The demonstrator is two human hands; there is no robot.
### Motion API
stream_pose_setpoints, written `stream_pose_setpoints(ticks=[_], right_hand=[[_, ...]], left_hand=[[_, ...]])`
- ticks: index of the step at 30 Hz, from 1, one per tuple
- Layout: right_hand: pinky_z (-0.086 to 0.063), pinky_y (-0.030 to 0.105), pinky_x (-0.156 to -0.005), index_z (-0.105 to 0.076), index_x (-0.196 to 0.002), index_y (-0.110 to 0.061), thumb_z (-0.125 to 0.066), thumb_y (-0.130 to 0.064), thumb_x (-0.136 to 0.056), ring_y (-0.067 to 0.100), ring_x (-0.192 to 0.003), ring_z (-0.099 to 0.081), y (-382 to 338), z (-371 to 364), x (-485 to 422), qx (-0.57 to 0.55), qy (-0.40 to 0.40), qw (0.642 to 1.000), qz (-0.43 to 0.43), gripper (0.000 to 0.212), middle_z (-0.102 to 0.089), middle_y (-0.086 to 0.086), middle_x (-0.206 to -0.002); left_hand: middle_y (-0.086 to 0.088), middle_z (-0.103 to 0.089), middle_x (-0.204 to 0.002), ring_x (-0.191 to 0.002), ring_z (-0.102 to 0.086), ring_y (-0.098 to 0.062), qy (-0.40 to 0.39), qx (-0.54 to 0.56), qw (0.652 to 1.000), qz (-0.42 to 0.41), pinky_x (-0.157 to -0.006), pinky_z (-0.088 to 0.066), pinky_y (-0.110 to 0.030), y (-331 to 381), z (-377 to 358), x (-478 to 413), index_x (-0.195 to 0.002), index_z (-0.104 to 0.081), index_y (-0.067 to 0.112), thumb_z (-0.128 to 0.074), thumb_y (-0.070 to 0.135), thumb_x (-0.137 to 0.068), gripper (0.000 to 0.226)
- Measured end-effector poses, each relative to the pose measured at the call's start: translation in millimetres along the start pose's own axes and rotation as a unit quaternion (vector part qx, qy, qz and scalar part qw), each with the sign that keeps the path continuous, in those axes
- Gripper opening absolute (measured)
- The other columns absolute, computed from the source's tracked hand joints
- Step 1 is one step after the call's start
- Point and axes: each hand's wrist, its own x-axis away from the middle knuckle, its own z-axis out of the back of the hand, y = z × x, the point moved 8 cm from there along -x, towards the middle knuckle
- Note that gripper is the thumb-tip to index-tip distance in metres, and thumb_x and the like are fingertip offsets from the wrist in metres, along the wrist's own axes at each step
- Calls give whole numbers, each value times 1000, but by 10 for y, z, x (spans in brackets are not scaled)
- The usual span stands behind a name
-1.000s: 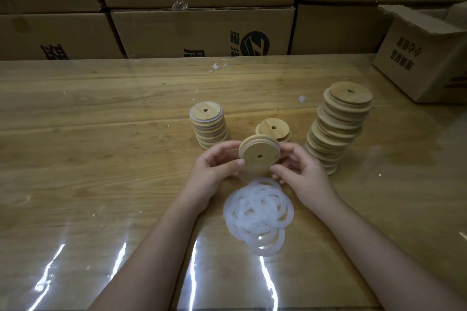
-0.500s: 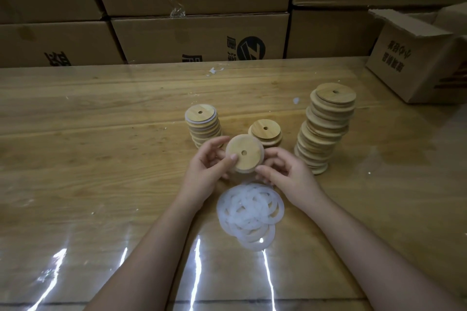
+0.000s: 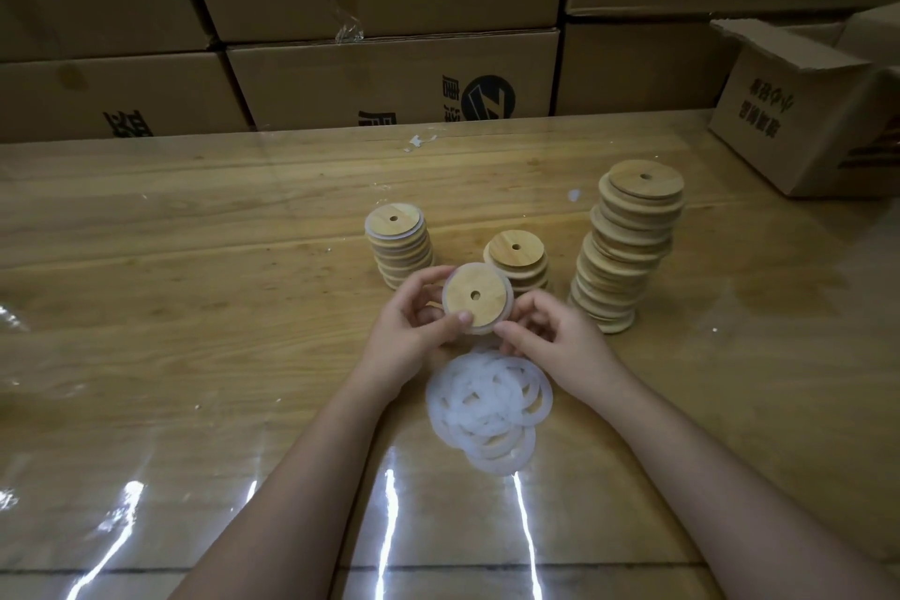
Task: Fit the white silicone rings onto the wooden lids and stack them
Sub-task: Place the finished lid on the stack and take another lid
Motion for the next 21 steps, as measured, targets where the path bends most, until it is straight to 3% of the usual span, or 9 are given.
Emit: stream_pose_setpoints(ticks=[4,9,12,17,21], right_hand=[[-51,25,-67,-61,-85,-17,-64,-21,-86,10,-66,-63,9,0,-1,8,-2,1000,-3,5,-68,-2,-70],[-53,32,-70,-62,-84,-18,-61,-22,-88,13,-68,-64,16,7,3,13,0,1000,-2,5,-68,-3,-71],[-53,32,-71,-62,-83,-20,-60,-21,-89,13,-68,-64,17,7,2,15,1,1000,-3,6,-68,-2,-71],[-54,31,-71,-62,-81,-23,-59,-21,-89,13,-69,-65,12,13,-2,18,0,1000,-6,9,-68,-3,-70],[-52,24,-68,-62,-81,-21,-58,-19,-90,9,-68,-64,23,8,-7,17,-2,1000,-9,10,-68,-4,-70]], left_hand=[[-7,-65,-94,-81,-64,-16,46,65,997,22,-64,-54,-24,43,125,-7,-116,-60,18,-67,3,-78,41],[-1,-62,-80,-62,-64,-6,187,107,976,-15,-55,-51,-17,352,498,-147,-107,-59,19,-67,2,-82,32],[-1,-65,-82,-61,-64,-5,240,81,967,-16,-56,-50,-15,531,721,-277,-111,-57,13,-67,8,-85,29],[-7,-67,-97,-81,-67,-15,235,-22,967,100,-63,-54,-18,494,837,-482,-112,-57,11,-70,17,-84,32],[-2,-64,-86,-68,-61,-10,262,-98,955,94,-54,-52,-17,456,843,-512,-110,-58,11,-68,20,-84,30]])
